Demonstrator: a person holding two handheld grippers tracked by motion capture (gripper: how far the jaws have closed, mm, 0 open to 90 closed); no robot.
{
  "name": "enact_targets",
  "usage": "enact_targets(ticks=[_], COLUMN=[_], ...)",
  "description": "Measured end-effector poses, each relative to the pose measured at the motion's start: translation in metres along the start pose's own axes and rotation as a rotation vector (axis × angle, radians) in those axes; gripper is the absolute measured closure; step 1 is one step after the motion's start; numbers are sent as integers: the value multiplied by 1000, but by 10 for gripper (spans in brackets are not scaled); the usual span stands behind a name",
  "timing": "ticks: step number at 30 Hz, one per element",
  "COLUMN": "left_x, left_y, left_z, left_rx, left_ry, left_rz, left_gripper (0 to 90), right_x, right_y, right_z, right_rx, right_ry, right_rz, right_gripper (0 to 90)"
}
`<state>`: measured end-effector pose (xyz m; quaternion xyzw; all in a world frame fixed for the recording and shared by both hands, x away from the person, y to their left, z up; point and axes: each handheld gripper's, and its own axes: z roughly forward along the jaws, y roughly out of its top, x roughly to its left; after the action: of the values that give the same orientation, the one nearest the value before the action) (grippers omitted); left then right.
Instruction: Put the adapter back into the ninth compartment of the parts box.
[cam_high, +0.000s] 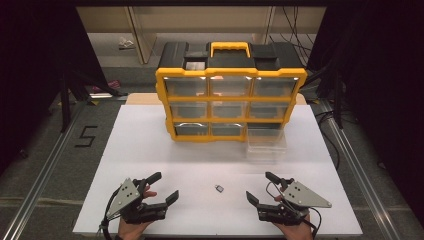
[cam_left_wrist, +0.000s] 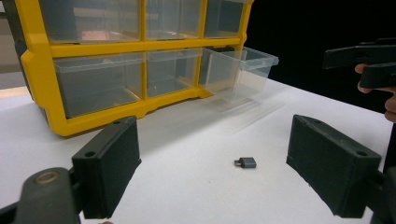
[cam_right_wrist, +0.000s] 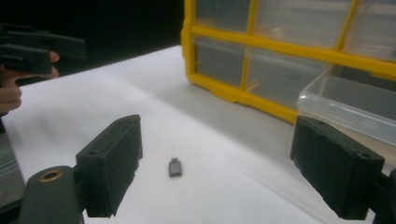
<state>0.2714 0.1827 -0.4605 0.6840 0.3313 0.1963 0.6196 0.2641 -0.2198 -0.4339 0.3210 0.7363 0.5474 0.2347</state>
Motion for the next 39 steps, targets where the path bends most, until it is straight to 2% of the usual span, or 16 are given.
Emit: enact_targets(ticks=[1, 3, 7, 12, 13, 14, 15, 19, 24, 25, 30, 33, 39], left_x=[0, 0, 0, 0, 0, -1, -1, -1, -1, -1, 0, -1, -1], left_y=[0, 0, 0, 0, 0, 0, 0, -1, -1, -1, -1, -1, -2], left_z=[0, 0, 0, 0, 0, 1, 1, 1, 1, 1, 1, 2, 2], left_rx=[0, 1, 1, 1, 1, 2, 2, 8, 11, 11, 9, 11, 12], left_ry=[1, 2, 3, 2, 2, 3, 3, 6, 6, 6, 5, 7, 7], left_rz=[0, 1, 3, 4, 5, 7, 7, 14, 15, 16, 14, 16, 16], left_gripper=[166, 166, 166, 166, 166, 166, 166, 166, 166, 167, 167, 166, 167], right_x=[0, 0, 2, 2, 2, 2, 2, 1, 4, 5, 6, 9, 11], right_y=[1, 2, 8, 13, 14, 16, 16, 18, 23, 25, 27, 27, 28], right_z=[3, 5, 15, 21, 23, 27, 27, 37, 49, 54, 64, 73, 82], right_rx=[38, 45, 104, 141, 157, 196, 196, 273, 351, 380, 417, 469, 494], right_ry=[22, 24, 51, 67, 74, 82, 82, 100, 98, 99, 106, 104, 113], right_rz=[-10, -12, -30, -42, -50, -68, -68, -80, -113, -121, -138, -159, -160], right_gripper=[175, 175, 176, 178, 179, 180, 180, 183, 189, 192, 202, 208, 209])
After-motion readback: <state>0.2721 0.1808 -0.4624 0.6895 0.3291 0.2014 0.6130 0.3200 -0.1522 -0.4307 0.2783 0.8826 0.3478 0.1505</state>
